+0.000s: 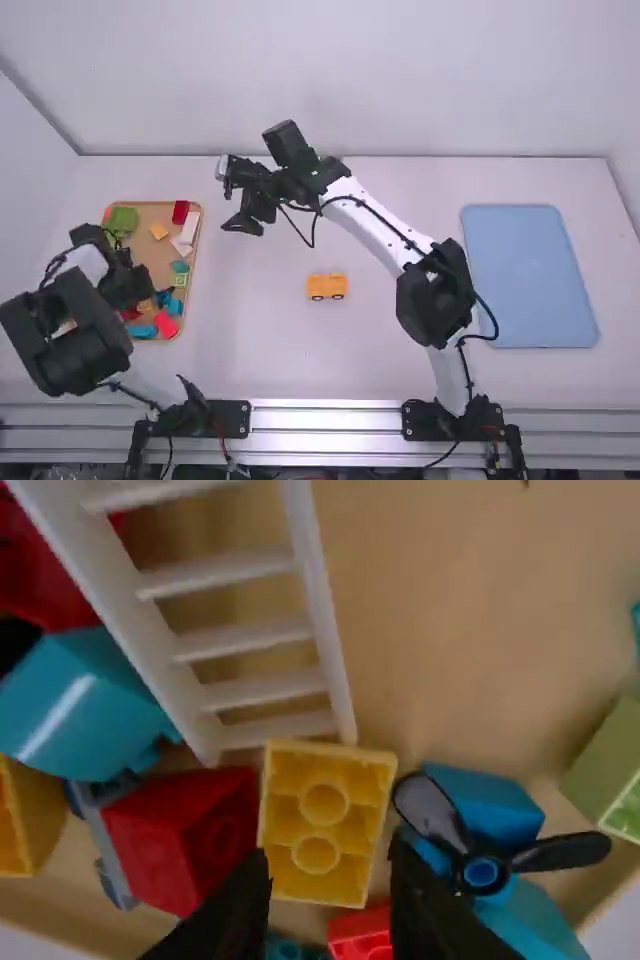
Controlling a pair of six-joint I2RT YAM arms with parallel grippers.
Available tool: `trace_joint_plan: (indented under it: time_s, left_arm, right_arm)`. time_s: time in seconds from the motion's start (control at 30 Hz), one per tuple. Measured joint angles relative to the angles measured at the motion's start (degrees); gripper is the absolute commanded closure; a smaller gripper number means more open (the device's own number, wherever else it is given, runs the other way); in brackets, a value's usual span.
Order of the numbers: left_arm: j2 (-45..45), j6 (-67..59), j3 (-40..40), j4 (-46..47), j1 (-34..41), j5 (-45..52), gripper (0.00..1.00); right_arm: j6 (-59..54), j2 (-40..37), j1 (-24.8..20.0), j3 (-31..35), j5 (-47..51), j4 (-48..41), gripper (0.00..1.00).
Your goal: Assemble lego blocks to make yellow taxi
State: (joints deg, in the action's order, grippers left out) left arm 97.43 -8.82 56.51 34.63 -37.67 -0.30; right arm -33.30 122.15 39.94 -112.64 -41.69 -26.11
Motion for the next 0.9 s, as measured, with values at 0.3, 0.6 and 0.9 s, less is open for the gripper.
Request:
trace_joint_plan:
  time_s: [0.3,0.6,0.9]
  left_arm:
    - [0.00,-4.74,-2.80,-5.38,0.00,-0.39,0.61]
    - [0.02,-4.68,-5.18,-7.45,0.00,-1.73,0.59]
    - [0.00,-4.72,-9.07,-11.63,0.00,-1.90,0.57]
  right_arm:
    - [0.35,0.00,-0.83,0.00,0.07,0.61,0.02]
    - [1.66,0.00,-1.49,0.00,0.09,0.98,0.02]
    - [1.92,0.00,-1.49,0.00,0.11,1.53,0.02]
